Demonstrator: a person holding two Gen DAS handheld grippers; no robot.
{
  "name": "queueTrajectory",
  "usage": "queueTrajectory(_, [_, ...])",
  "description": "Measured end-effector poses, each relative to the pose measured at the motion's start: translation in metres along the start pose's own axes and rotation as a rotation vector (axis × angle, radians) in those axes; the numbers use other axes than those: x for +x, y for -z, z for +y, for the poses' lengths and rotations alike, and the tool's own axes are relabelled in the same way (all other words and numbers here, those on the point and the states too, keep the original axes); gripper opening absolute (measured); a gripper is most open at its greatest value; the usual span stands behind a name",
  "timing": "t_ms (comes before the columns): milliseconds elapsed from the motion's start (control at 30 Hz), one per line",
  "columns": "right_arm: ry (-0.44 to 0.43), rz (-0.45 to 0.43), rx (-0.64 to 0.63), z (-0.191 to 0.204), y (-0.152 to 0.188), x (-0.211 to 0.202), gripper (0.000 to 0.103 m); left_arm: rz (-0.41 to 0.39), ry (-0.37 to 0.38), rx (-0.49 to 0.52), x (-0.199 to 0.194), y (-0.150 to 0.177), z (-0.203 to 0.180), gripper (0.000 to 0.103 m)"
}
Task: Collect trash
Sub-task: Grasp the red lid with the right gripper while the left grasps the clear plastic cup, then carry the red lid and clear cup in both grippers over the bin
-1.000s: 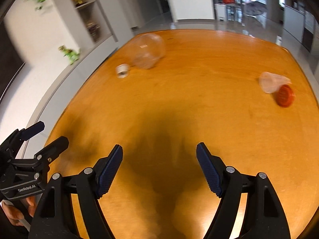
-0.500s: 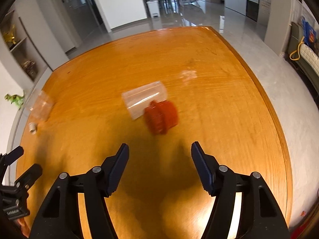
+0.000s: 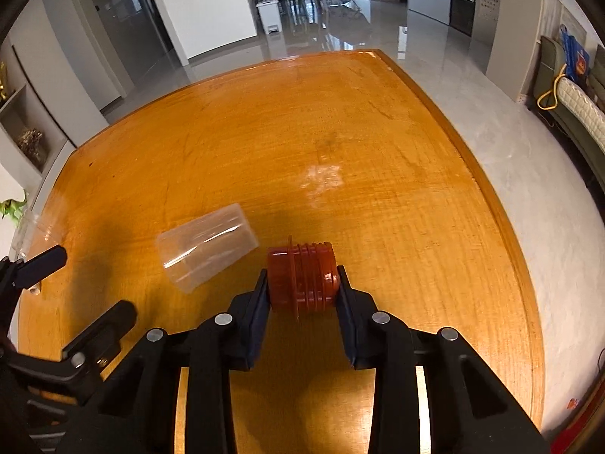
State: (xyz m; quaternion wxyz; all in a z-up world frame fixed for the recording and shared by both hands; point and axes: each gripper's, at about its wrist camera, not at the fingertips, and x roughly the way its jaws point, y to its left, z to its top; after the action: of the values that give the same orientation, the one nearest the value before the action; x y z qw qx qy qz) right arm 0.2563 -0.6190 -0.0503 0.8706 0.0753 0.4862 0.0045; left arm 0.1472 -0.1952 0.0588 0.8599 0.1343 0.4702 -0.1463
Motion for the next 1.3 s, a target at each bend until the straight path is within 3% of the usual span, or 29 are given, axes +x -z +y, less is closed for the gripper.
queueTrajectory(333, [0.056,-0.004,0.093,-0.042,-0.014,0.002,0.034,0.014,0.030,0.096,0.048,-0.033,-0.031,0.097])
queueTrajectory(567, [0.069,-0.001,0.099,-0.048,-0.011,0.000,0.034,-0.067,0.049,0.211,0.055,-0.048,-0.050,0.096])
queueTrajectory(600, [0.069,0.000,0.097,-0.048,-0.010,-0.001,0.034,-0.068,0.055,0.223,0.058,-0.049,-0.052,0.093])
queueTrajectory(633, [0.071,0.002,0.094,-0.047,-0.009,-0.001,0.034,-0.060,0.063,0.232,0.060,-0.048,-0.053,0.066])
queueTrajectory(667, [0.075,0.001,0.087,-0.046,-0.009,-0.001,0.034,-0.049,0.091,0.226,0.062,-0.047,-0.052,0.047])
queueTrajectory(700, [0.075,0.004,0.084,-0.044,-0.009,-0.001,0.034,-0.041,0.111,0.206,0.061,-0.046,-0.050,0.042])
queueTrajectory(1033, [0.023,-0.011,0.050,-0.016,0.006,-0.020,0.034,0.006,0.075,0.119,0.038,-0.010,-0.026,0.042])
queueTrajectory(1300, [-0.045,-0.026,0.002,0.023,0.035,-0.050,0.034,-0.016,0.047,0.061,-0.011,0.039,0.000,0.042])
